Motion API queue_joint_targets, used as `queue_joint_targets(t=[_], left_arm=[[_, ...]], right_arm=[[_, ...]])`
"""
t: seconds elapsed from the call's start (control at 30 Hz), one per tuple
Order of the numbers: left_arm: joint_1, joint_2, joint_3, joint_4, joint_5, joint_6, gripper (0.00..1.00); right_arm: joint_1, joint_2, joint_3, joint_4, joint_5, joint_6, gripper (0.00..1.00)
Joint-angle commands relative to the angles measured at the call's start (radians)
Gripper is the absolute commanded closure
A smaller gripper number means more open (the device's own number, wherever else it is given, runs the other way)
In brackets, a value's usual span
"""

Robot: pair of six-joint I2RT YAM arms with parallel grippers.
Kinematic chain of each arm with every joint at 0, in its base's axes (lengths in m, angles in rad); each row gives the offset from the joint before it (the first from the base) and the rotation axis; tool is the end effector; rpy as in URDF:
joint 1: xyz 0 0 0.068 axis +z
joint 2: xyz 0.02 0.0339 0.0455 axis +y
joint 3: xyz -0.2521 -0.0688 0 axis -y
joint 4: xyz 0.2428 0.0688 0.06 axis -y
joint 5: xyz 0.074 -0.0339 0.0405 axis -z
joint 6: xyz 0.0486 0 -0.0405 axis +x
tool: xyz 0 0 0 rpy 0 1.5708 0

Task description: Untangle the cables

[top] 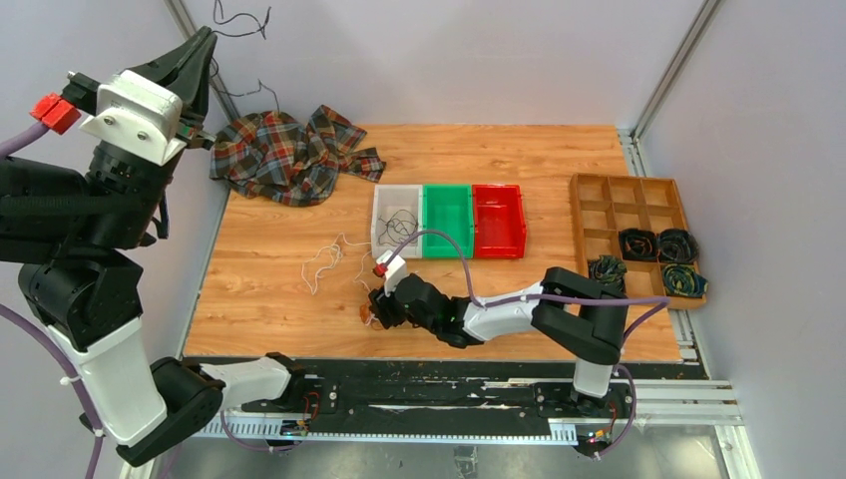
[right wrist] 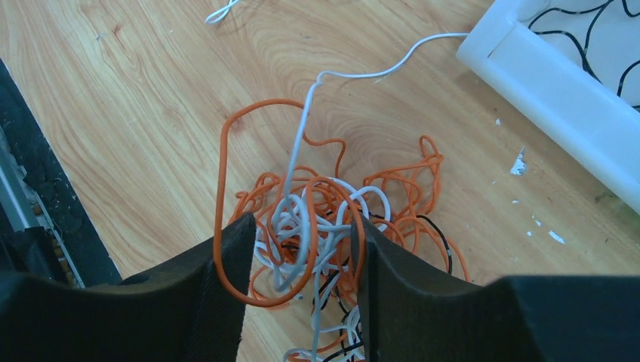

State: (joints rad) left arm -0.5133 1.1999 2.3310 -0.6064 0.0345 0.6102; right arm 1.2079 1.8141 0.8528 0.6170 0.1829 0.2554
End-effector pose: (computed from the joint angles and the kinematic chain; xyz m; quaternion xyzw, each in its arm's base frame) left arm 0.0721 -0.0426 0.6551 0.2787 0.4147 0.0333 0.8656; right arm 0.1444 0.3554 0.1523 -0.3266 0.7478 0.3273 0.4763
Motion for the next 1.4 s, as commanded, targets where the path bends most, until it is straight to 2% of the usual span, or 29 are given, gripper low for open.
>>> queue_joint_targets(t=[0.0, 0.2, 0.33, 0.5, 0.67, 0.83, 1.0, 1.1, 1.27, 1.37], left_arm=[[-0.007, 0.003, -0.015, 0.051, -0.016, 0.007, 1.00], [-0.007, -0.052, -0.202, 0.048, 0.012, 0.002, 1.00], [-0.007, -0.076, -0.318, 0.046, 0.044, -0.049, 1.00], [-0.007, -0.077, -0.430, 0.031, 0.084, -0.128, 1.00], [-0.007, -0.057, -0.534, 0.037, 0.107, -0.177, 1.00], [-0.007, -0.032, -0.631, 0.107, 0.099, -0.201, 1.00], [-0.007, 0.008, -0.716, 0.174, 0.074, -0.175, 1.00], [-0.007, 0.038, -0.755, 0.211, 0.066, -0.164, 1.00], [-0.007, 0.102, -0.779, 0.254, 0.072, -0.184, 1.00], [-0.007, 0.147, -0.770, 0.262, 0.078, -0.189, 1.00]], right_arm=[[-0.004, -0.017, -0.033, 0.036, 0.000, 0.042, 0.45], [-0.005, -0.196, -0.041, -0.011, 0.064, 0.013, 0.24], [-0.007, -0.314, -0.026, -0.090, 0.075, -0.020, 0.21], [-0.011, -0.445, -0.023, -0.215, 0.114, -0.034, 0.19], [-0.022, -0.585, -0.097, -0.292, 0.214, 0.040, 0.19], [-0.024, -0.721, -0.138, -0.499, 0.329, 0.164, 0.20], [-0.023, -0.891, -0.191, -0.741, 0.368, 0.272, 0.23], [-0.023, -1.013, -0.234, -0.828, 0.379, 0.303, 0.24], [-0.022, -1.185, -0.300, -0.896, 0.422, 0.334, 0.26], [-0.022, -1.228, -0.321, -0.896, 0.436, 0.341, 0.26]])
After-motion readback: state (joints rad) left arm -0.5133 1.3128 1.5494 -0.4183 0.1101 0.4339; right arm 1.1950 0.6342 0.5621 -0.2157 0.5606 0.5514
